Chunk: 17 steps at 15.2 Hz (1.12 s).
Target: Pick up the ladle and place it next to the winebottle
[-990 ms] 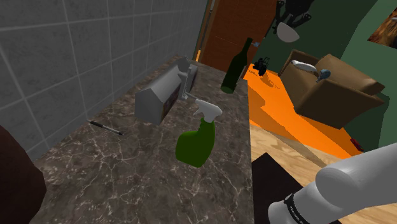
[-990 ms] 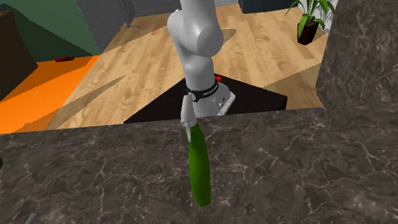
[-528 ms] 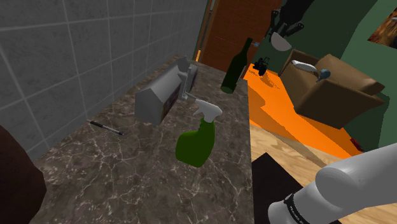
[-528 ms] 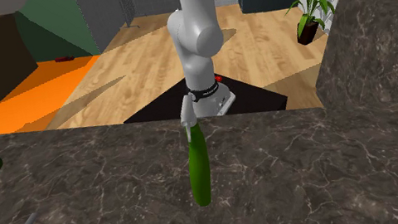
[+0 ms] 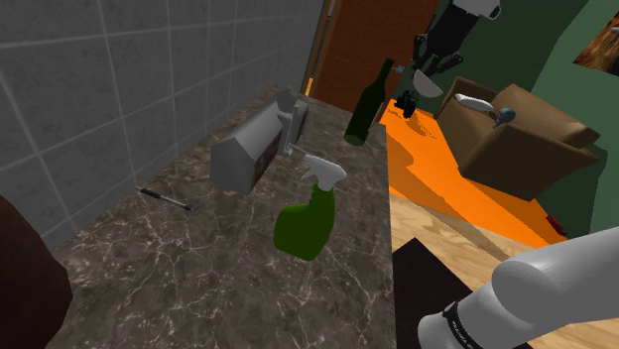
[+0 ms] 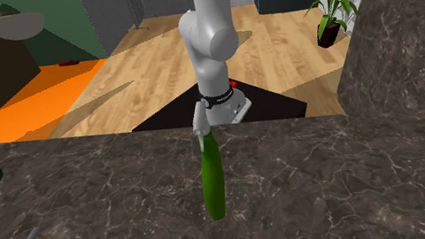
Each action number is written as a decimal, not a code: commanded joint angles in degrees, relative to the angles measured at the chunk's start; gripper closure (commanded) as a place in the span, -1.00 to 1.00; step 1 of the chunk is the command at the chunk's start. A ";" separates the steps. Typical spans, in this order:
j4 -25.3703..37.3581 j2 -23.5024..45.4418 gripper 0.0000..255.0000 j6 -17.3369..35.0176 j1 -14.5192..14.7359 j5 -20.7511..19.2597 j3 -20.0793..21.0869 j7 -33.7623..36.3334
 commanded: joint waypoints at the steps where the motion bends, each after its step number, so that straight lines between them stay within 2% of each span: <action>1: -2.16 -0.40 1.00 1.79 0.02 0.04 0.02 -0.03; 17: -15.94 -1.82 1.00 14.15 0.15 0.30 0.16 -0.30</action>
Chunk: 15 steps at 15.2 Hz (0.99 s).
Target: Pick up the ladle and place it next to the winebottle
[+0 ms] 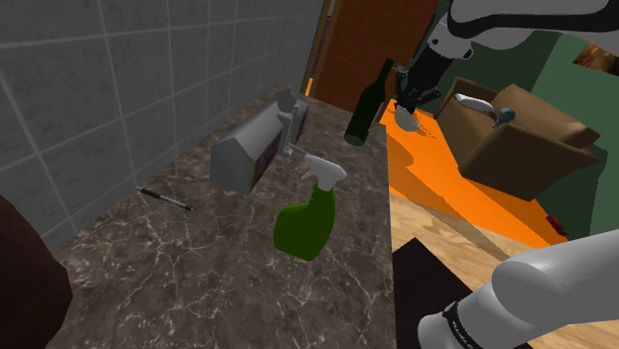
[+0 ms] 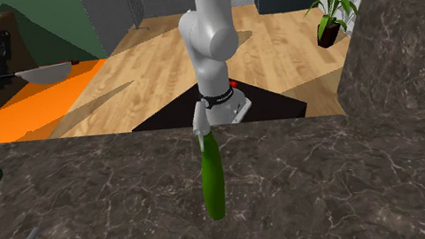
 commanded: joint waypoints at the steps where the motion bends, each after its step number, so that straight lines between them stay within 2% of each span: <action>1: -1.62 -0.09 1.00 1.56 0.02 0.04 0.03 -0.02; 15: -10.95 1.50 1.00 12.48 0.11 0.13 0.27 -0.11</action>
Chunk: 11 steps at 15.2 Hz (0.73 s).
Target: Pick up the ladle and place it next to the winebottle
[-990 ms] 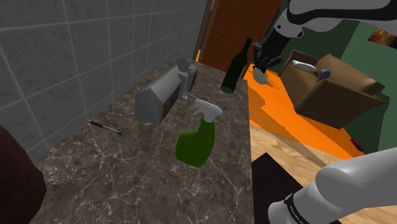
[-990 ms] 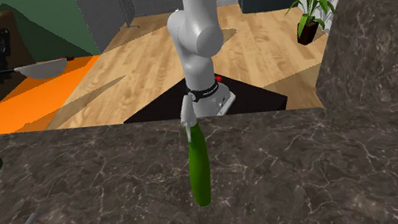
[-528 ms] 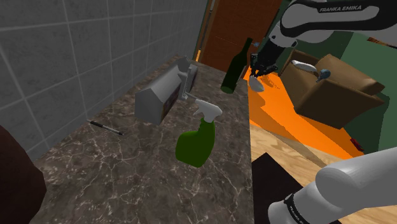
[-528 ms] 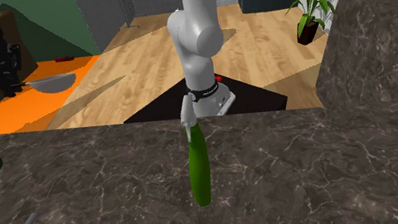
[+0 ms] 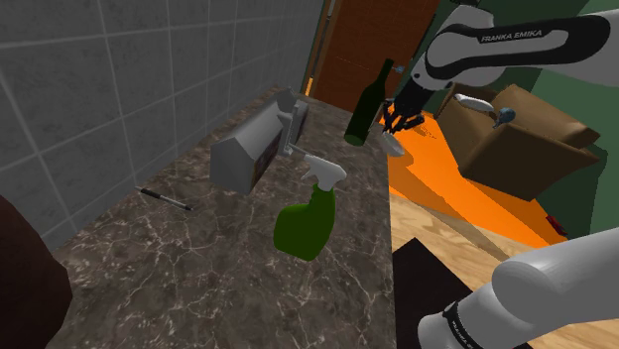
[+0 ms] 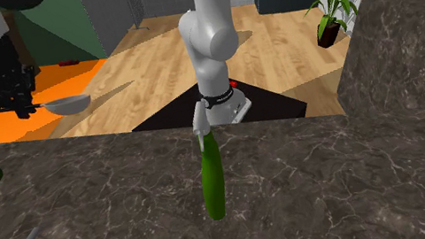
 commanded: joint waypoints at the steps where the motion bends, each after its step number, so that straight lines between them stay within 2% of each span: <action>1: -1.10 0.43 1.00 1.57 0.02 -0.01 0.07 0.05; 11: -6.28 3.30 1.00 9.60 0.04 -0.07 0.29 0.09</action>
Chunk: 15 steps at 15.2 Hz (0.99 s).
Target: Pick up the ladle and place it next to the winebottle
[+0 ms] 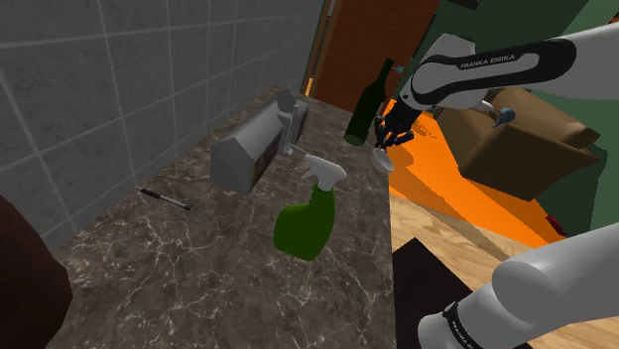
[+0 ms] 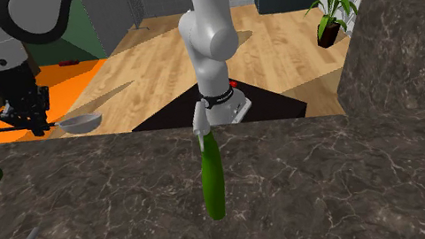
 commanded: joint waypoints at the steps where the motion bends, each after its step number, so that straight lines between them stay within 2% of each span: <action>1: -1.02 0.78 1.00 1.83 -0.01 -0.03 0.04 0.00; 15: -6.06 7.31 1.00 13.38 -0.07 -0.54 0.33 0.33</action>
